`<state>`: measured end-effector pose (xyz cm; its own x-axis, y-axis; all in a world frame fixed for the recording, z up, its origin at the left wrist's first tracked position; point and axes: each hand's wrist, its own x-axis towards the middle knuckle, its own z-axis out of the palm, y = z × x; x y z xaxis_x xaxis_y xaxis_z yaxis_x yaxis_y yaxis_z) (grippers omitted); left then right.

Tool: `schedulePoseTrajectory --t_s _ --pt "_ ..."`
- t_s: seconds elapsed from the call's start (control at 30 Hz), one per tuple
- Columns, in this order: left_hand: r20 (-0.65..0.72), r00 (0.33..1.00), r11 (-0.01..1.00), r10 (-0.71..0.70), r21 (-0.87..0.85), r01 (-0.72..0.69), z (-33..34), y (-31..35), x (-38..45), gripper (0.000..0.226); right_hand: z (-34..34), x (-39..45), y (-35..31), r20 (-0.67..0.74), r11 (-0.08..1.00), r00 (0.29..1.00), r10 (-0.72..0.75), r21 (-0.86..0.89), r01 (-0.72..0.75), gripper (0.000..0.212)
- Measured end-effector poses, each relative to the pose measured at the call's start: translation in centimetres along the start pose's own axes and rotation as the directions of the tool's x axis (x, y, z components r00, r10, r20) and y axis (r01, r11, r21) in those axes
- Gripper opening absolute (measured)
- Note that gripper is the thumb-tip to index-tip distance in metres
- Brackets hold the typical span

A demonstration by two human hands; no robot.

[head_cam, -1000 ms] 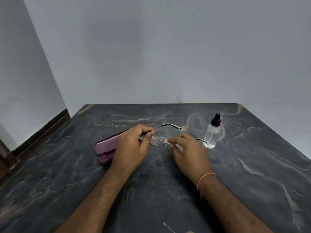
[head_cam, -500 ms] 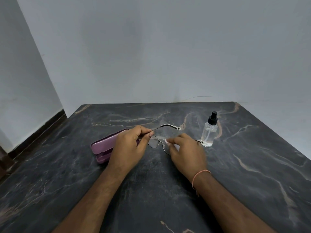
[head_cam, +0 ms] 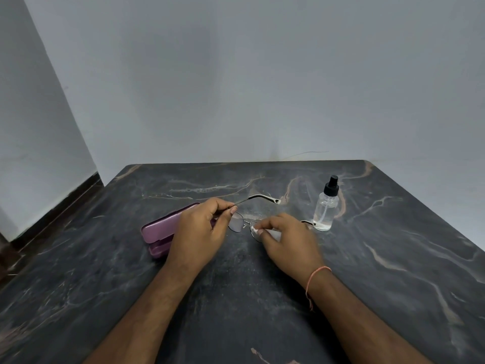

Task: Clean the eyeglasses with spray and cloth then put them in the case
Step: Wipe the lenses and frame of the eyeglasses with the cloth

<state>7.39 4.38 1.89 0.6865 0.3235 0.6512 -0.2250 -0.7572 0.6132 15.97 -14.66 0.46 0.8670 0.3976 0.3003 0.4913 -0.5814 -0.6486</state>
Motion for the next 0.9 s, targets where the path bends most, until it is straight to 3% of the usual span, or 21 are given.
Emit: schedulePoseTrajectory --t_s 0.27,0.6,0.9 --pt "-0.010 1.000 1.000 -0.006 0.016 0.006 0.04 -0.17 0.06 0.011 -0.13 0.06 0.18 0.004 0.986 1.000 -0.031 -0.166 0.031 0.017" --pt "0.003 1.000 1.000 -0.023 -0.003 0.023 -0.13 -0.06 -0.06 0.011 -0.18 0.01 0.02 -0.020 0.999 0.999 -0.040 -0.034 0.039 0.013" --pt "-0.016 1.000 1.000 -0.003 0.002 0.003 0.10 0.13 -0.10 0.013 -0.11 0.08 0.26 -0.033 0.981 0.999 -0.006 -0.194 -0.001 0.017"
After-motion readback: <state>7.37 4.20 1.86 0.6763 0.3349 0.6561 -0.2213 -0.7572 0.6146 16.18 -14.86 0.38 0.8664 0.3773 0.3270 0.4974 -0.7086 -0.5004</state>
